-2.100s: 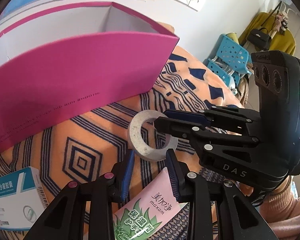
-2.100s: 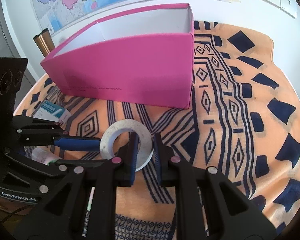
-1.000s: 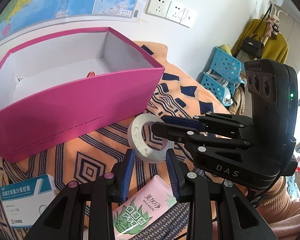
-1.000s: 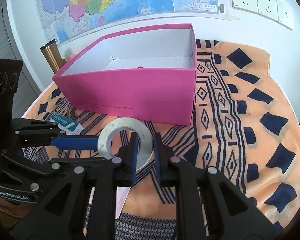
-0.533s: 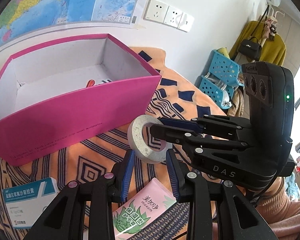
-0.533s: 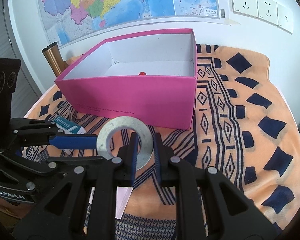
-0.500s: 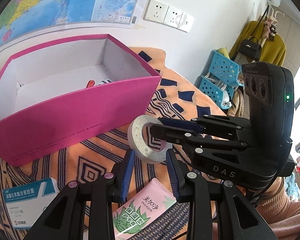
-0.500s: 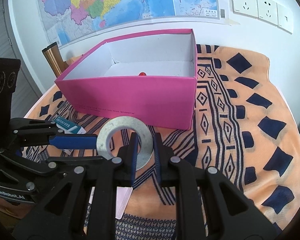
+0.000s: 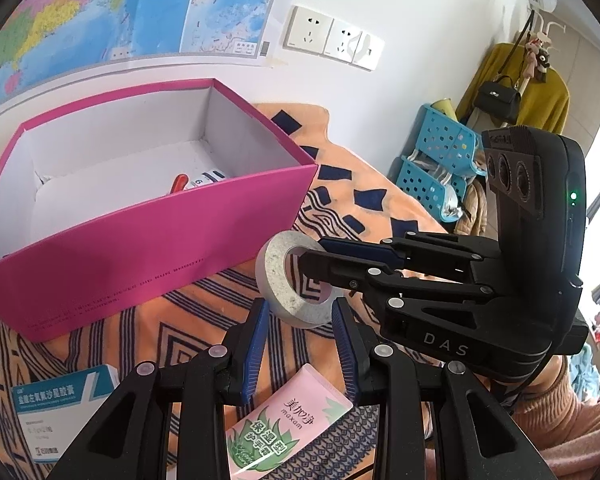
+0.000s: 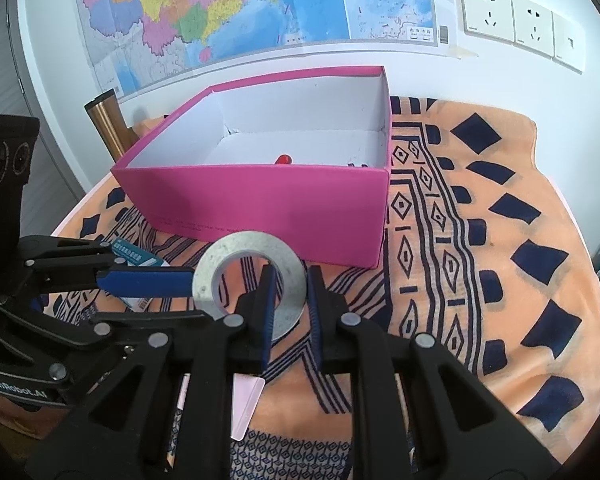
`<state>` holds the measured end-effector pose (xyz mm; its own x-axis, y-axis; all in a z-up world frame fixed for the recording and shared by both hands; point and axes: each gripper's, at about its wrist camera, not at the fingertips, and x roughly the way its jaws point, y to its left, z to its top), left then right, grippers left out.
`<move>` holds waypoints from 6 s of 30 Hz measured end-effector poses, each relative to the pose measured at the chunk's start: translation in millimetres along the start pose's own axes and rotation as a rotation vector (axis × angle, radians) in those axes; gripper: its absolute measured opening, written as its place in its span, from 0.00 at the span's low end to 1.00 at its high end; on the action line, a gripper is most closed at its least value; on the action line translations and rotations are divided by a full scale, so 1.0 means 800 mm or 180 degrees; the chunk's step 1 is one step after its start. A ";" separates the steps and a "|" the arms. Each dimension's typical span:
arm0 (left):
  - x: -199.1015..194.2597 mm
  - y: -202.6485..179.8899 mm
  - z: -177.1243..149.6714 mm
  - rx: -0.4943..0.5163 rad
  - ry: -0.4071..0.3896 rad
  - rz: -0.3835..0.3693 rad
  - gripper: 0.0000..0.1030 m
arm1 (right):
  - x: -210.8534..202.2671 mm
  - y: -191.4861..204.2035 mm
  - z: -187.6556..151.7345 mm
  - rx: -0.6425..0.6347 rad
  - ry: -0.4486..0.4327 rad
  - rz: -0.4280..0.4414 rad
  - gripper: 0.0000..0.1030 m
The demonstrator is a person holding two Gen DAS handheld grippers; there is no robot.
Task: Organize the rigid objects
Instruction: 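Lift the tape roll with the right gripper and bring it beside the box, then hold the tape roll with the right gripper at the box rim, then lower the tape roll into the magenta box and open the right gripper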
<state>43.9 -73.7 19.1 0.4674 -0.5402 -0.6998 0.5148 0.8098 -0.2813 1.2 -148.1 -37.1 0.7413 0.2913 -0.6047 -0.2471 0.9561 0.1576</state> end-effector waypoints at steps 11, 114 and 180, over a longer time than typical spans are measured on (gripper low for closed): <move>-0.002 -0.002 0.003 0.0025 -0.0028 0.0006 0.31 | -0.005 -0.001 0.005 -0.0018 -0.0048 -0.0006 0.17; -0.010 0.002 0.039 0.0131 -0.0289 0.0147 0.31 | -0.011 -0.006 0.056 -0.0187 -0.0259 -0.0054 0.17; 0.040 0.049 0.094 -0.0092 -0.0176 0.0252 0.31 | 0.050 -0.030 0.114 -0.0182 -0.0107 -0.0159 0.17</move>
<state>133.4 -76.5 35.2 0.5453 -0.4853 -0.6835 0.4540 0.8564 -0.2459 93.8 -156.1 6.4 0.7739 0.2451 -0.5839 -0.2439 0.9663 0.0824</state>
